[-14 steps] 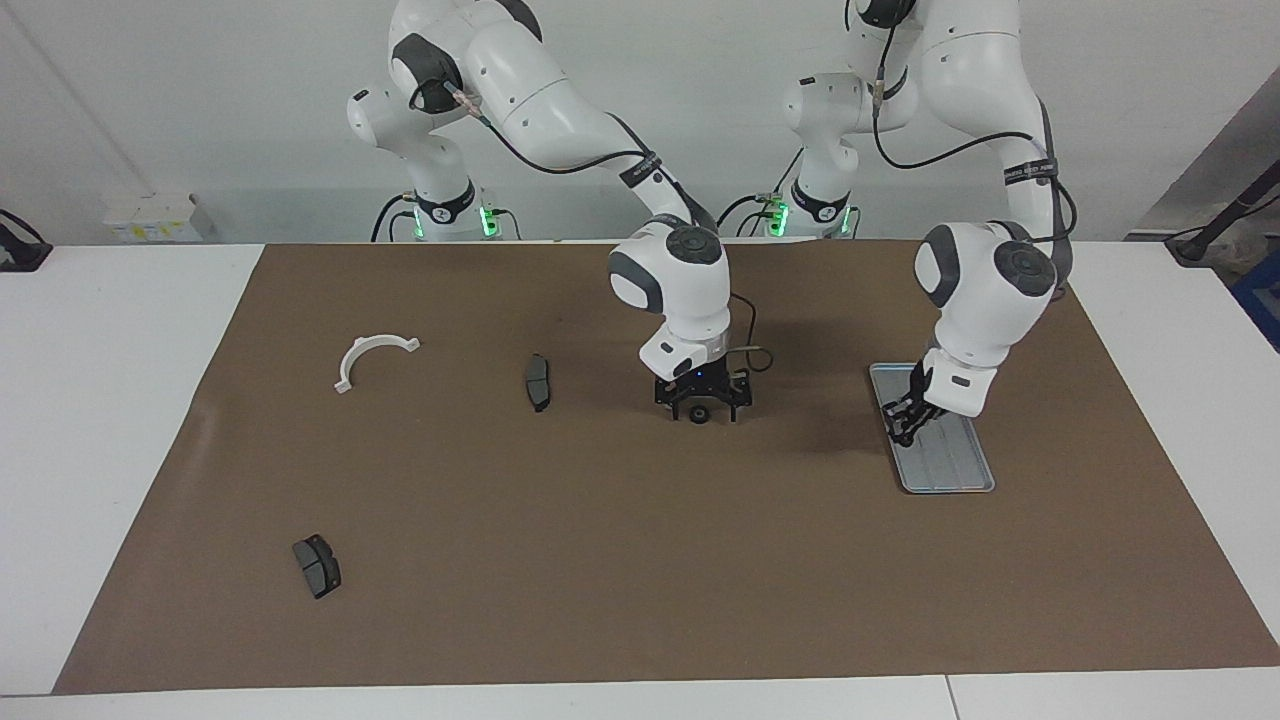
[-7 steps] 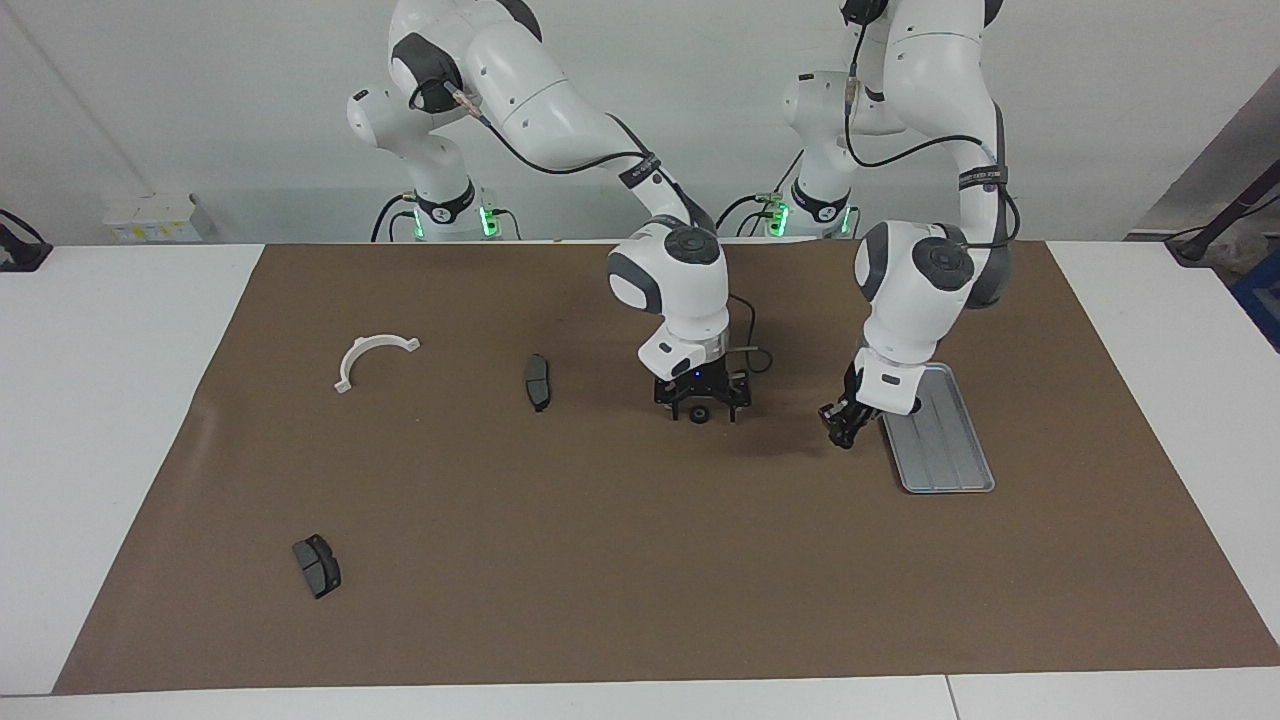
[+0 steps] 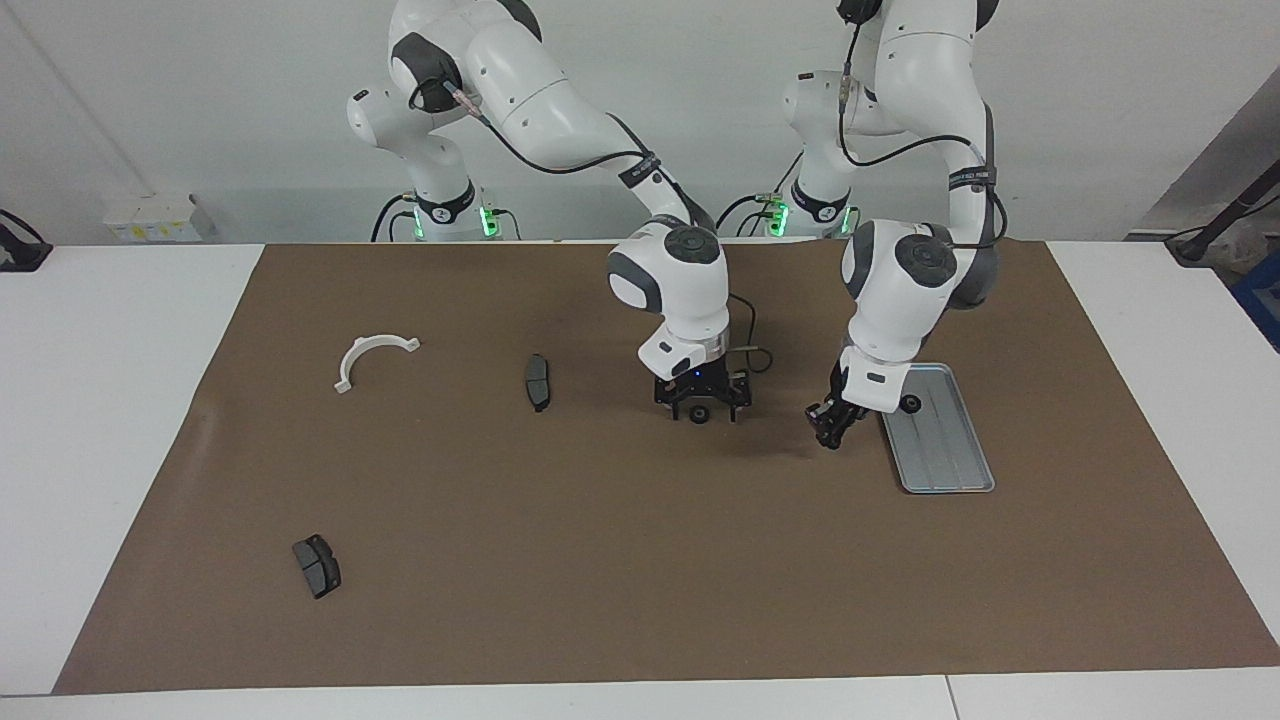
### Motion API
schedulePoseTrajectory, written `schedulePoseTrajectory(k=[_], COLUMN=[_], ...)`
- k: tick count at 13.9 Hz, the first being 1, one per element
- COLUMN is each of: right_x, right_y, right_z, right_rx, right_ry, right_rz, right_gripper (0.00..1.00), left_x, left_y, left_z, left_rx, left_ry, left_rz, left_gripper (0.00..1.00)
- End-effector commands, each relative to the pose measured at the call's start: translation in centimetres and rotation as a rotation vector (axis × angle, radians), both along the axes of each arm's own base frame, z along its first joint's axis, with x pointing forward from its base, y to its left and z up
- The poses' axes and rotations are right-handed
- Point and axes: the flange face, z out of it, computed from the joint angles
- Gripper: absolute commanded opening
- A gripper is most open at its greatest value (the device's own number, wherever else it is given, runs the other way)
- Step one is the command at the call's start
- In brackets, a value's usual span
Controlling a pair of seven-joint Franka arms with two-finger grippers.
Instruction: Place bearing gear from tray to pile
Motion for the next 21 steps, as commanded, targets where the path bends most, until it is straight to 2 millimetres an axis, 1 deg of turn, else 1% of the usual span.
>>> schedulePoseTrajectory(k=[1,2,4,5,7,8,10,12,14,15,16,18,19,21], right_x=[0.6,0.7,-0.2,-0.4,-0.8,-1.0,-1.2,-1.5,-1.4,-1.2,-1.0,-1.0,-1.0,-1.2], right_y=[-0.9,-0.9,-1.0,-1.4,-1.4,-1.5,-1.6,-1.5,-1.4,-1.2,-1.1,-1.0,-1.0,-0.8], right_z=[-0.2,-0.1,-1.4,-2.0,-2.1,-2.3,-2.1,-1.9,-1.4,-0.9,-0.3,0.0,-0.2,-0.2], right_rx=[0.032,0.053,0.089,0.107,0.094,0.059,-0.017,-0.067,-0.096,-0.112,-0.125,-0.133,-0.135,-0.134], right_ry=[-0.010,-0.028,-0.052,-0.066,-0.058,-0.042,-0.005,0.015,0.012,0.013,0.021,0.022,0.025,0.024], right_rz=[-0.037,-0.038,-0.040,-0.043,-0.033,-0.010,0.064,0.112,0.144,0.154,0.159,0.177,0.177,0.180], right_gripper=[1.00,1.00,1.00,1.00,1.00,1.00,1.00,1.00,1.00,0.98,0.86,0.48,0.35,0.34], left_x=[0.3,0.3,0.3,0.3,0.6,0.7,1.0,0.8,0.7,0.7,0.6,0.7,0.7,0.7], left_y=[0.0,0.1,0.0,0.2,1.0,1.7,2.3,1.8,1.5,1.3,1.2,1.3,1.3,1.3], left_z=[-0.1,-0.1,0.0,0.0,0.0,0.0,0.0,0.0,-0.1,-0.1,-0.1,-0.1,-0.1,-0.1], left_rx=[-0.011,-0.011,-0.012,-0.012,-0.011,-0.010,-0.010,-0.011,-0.009,-0.010,-0.010,-0.010,-0.010,-0.011], left_ry=[-0.009,-0.009,-0.009,-0.007,-0.009,-0.010,-0.020,-0.019,-0.013,-0.013,-0.013,-0.015,-0.016,-0.018], left_rz=[0.015,0.017,0.020,0.024,0.035,0.041,0.044,0.038,0.033,0.032,0.030,0.029,0.029,0.029], left_gripper=[0.00,0.00,0.00,0.00,0.00,0.00,0.00,0.00,0.00,0.00,0.00,0.00,0.00,0.00])
